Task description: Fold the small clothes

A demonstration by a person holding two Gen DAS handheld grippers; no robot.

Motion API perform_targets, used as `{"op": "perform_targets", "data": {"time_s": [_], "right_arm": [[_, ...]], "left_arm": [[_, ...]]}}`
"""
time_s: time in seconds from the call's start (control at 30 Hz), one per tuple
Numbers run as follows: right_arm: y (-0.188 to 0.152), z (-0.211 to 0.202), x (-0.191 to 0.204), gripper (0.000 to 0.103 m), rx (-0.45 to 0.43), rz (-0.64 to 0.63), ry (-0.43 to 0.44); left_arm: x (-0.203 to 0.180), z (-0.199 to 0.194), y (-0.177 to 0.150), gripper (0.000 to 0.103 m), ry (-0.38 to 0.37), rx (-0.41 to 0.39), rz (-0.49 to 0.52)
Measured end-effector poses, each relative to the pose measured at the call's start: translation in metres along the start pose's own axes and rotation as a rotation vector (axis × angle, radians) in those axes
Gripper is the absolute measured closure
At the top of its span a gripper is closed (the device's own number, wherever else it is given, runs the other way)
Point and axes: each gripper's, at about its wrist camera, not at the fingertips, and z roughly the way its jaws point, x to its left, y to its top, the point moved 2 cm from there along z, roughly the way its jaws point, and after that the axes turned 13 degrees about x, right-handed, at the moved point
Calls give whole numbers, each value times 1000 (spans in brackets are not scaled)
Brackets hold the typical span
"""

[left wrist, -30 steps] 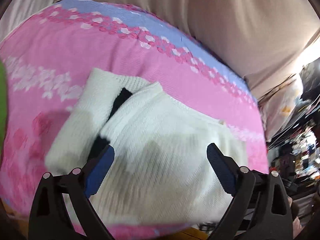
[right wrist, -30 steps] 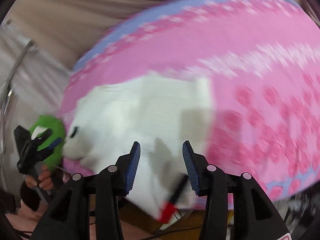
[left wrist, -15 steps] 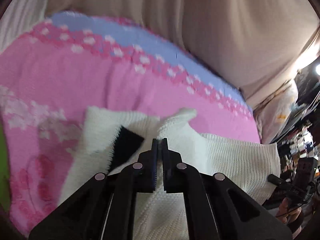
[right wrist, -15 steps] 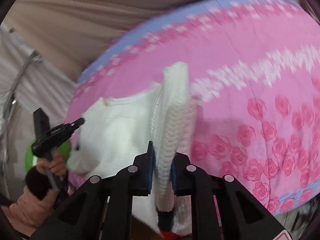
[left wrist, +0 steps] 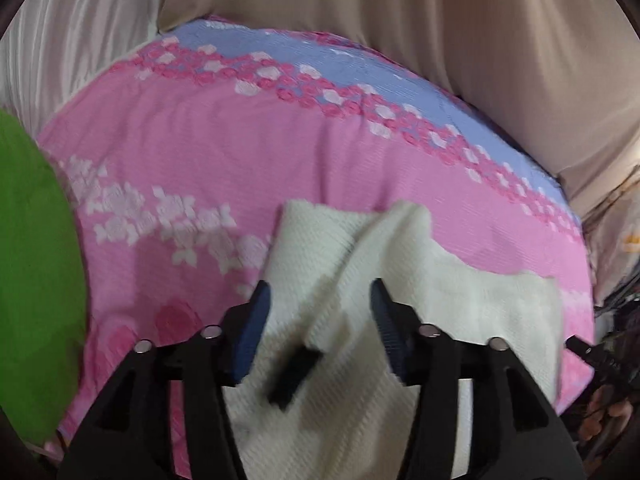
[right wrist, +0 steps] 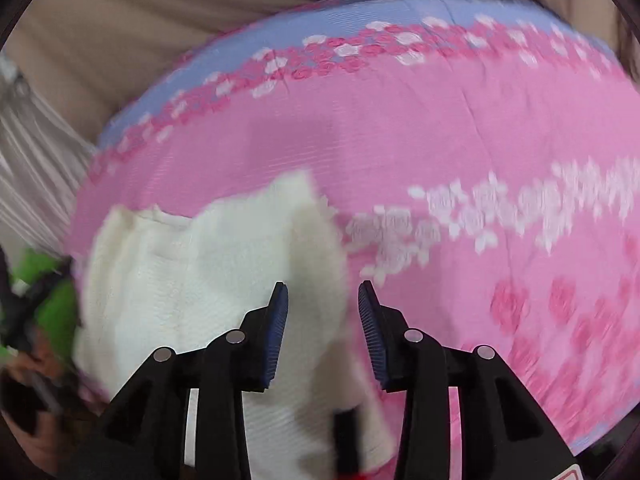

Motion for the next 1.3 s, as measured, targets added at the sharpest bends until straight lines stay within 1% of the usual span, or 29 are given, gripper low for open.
{"op": "perform_targets", "data": {"time_s": [0.03, 0.07, 0.17, 0.2, 0.23, 0.33, 0.37, 0.43, 0.5, 0.57, 0.63, 0.67, 0.7, 0.73, 0.8, 0.83, 0.87, 0.9, 0.93, 0.97, 1.03, 1.07, 1.1, 1.13, 1.17, 1.2, 1.23, 1.27, 1.3], "right_arm": [[-12, -6, -4, 55, -6, 5, 7], [-26, -11, -7, 47, -7, 10, 8], [-57, -6, -16, 47, 29, 35, 26], [-62, -3, -18, 47, 32, 59, 32], [-66, -1, -19, 47, 26, 78, 52], [-64, 2, -13, 47, 10, 94, 102], [-60, 6, -7, 50, 17, 79, 103], [-53, 16, -1, 59, 30, 47, 60], [-47, 19, 3, 88, 25, 38, 15], [-45, 5, 5, 90, -24, 65, 65], [-43, -5, 6, 88, -60, 67, 86], [-42, -3, 5, 85, -63, 60, 65], [-41, 3, 3, 82, -43, 52, 43], [-40, 13, -1, 82, -11, 58, 8], [-45, 19, -7, 72, 21, 86, 5], [-48, 17, -8, 69, 18, 91, 5], [-53, 14, -10, 59, 9, 92, -1], [-57, 12, -10, 47, 3, 89, -3], [-60, 12, -12, 43, 2, 82, 0], [-61, 17, -14, 38, 18, 75, 12], [-59, 28, -21, 38, 64, 84, 52], [-53, 35, -25, 38, 79, 107, 103], [-47, 42, -28, 37, 93, 136, 149], [-42, 47, -30, 37, 109, 153, 185], [-34, 55, -29, 46, 138, 170, 241], [-29, 58, -27, 67, 154, 185, 277], [-23, 53, -21, 75, 146, 192, 294], [-18, 31, -9, 82, 83, 155, 299], [-16, 3, 5, 84, -3, 96, 303]], "left_arm": [[-1, -2, -6, 29, -22, 3, 4], [-3, -1, -9, 26, -24, 4, 12], [-13, 14, -4, 26, 30, 19, 54], [-16, 22, 2, 26, 11, 29, 57], [-18, 31, 7, 32, -15, 53, 51], [-25, 66, 20, 92, -103, 205, 30], [-28, 68, 21, 93, -98, 208, 40], [-35, 50, 19, 94, -79, 152, 82], [-26, 13, 17, 95, -76, 64, 49], [-2, -10, 15, 94, -79, 18, -37], [24, -5, 12, 94, -1, 49, -82], [30, 3, 10, 94, 58, 66, -85], [36, 13, 6, 93, 73, 90, -93], [39, 19, 2, 89, 35, 115, -108], [38, 19, -4, 80, -45, 124, -134], [37, 14, -8, 62, -74, 97, -137], [34, 10, -12, 38, -87, 78, -133], [33, 5, -17, 29, -78, 66, -129], [34, 3, -21, 17, -69, 62, -129], [35, 3, -25, 15, -69, 68, -125], [42, 16, -31, 14, -48, 127, -134], [48, 26, -32, 14, -28, 170, -155], [49, 40, -33, 16, -28, 215, -176], [48, 43, -34, 18, -13, 214, -170], [42, 42, -33, 41, 6, 196, -141], [35, 43, -32, 51, -13, 230, -108], [34, 43, -30, 61, -19, 234, -113], [32, 39, -31, 66, -28, 220, -121], [29, 35, -31, 67, -49, 214, -117]]}}
